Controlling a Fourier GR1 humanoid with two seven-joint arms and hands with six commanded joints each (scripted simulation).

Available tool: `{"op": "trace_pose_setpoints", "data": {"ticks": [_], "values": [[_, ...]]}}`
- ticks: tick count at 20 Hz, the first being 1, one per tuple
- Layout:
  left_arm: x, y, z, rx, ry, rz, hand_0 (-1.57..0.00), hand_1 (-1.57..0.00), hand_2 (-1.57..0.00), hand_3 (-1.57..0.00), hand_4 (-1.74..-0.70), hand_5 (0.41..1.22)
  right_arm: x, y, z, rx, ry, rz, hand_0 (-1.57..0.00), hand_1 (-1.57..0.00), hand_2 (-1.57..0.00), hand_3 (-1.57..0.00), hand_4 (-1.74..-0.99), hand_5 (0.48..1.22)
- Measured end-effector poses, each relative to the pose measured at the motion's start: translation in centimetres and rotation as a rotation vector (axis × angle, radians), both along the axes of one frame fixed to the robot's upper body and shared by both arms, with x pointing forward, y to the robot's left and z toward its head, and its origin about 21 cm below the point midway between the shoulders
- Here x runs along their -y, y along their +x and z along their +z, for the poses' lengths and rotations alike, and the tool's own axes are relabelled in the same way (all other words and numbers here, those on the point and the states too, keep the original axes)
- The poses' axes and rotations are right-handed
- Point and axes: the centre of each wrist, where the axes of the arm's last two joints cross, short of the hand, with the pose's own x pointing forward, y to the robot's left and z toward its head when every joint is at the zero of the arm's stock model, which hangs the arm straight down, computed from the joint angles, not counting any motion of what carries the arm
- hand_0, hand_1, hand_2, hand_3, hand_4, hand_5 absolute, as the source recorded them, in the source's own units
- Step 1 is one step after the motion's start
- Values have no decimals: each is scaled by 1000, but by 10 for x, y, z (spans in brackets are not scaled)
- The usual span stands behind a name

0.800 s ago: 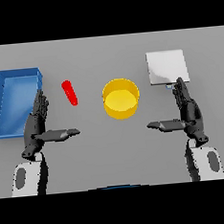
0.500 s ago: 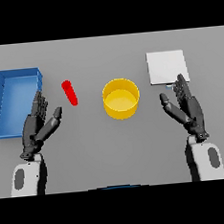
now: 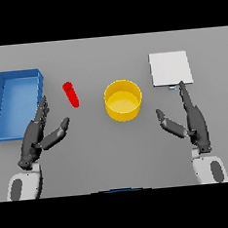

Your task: Pick up the red beaker and tilt it to pour out 1 green nut into yellow bowl. Pick up the yellow bowl and place it on the metallic measuring scale.

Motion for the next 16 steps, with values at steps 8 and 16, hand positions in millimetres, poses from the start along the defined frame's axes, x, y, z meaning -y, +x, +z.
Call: {"op": "trace_pose_setpoints", "data": {"ticks": [8,16], "values": [[23,47,-26,-20,53,-31,1,1,1,1,-1240,641,3,1,0,7,32,31,1,1,1,1,-1273,632],[27,86,-33,-14,59,-34,1,1,1,1,-1287,685,5,0,0,8,17,27,1,1,1,1,-1269,638]]}}
